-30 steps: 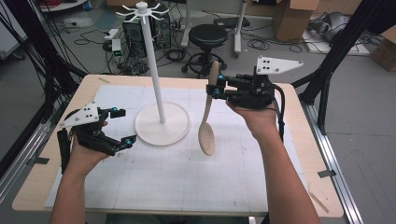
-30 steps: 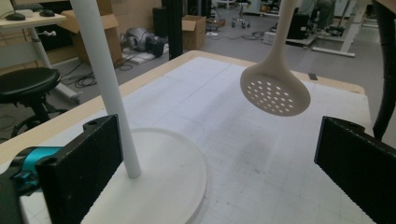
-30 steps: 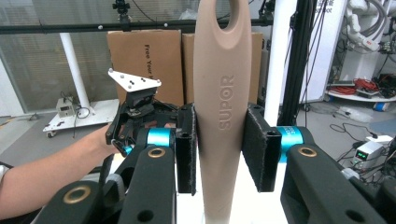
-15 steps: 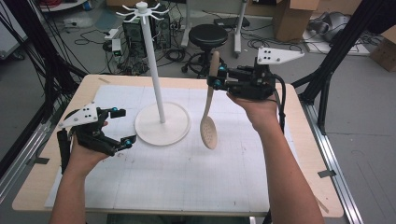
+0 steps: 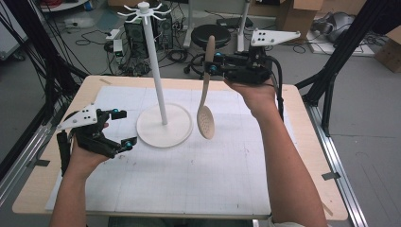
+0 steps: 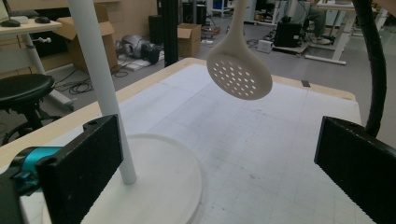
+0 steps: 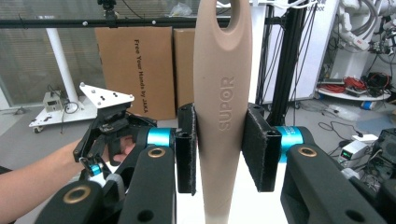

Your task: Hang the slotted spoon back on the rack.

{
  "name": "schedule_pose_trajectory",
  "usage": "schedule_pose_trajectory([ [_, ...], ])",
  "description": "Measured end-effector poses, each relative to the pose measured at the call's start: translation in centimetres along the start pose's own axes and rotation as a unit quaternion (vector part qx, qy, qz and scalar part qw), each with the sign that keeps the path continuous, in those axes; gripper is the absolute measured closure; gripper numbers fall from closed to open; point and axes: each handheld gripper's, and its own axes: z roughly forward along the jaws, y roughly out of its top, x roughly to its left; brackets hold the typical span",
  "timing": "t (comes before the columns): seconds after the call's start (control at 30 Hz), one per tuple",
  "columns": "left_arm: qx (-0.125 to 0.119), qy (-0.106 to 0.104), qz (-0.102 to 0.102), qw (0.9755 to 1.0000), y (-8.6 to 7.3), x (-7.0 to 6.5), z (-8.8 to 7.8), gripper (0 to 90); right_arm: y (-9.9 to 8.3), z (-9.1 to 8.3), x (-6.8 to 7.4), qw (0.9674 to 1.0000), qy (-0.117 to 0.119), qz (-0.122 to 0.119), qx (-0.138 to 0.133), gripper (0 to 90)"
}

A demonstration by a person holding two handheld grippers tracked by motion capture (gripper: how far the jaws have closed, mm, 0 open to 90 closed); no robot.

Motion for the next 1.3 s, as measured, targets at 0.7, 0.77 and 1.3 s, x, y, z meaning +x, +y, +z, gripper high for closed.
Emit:
schedule_pose_trajectory([
  [0.7, -0.002, -0.002, -0.001, 1.0000, -0.1, 0.1, -0.1, 1.6, 2.1, 1.3, -1.6, 0.9999, -0.008, -0.001, 0.008, 68.5],
  [0.77, -0.003, -0.003, -0.001, 1.0000, -0.1, 0.1, -0.2, 1.6, 2.2, 1.5, -1.6, 0.9999, -0.010, 0.000, 0.009, 68.5],
  [1.3, -0.006, -0.002, 0.000, 1.0000, -0.1, 0.2, -0.4, 1.6, 2.9, 2.9, -2.4, 0.9997, -0.014, 0.003, 0.021, 68.5],
])
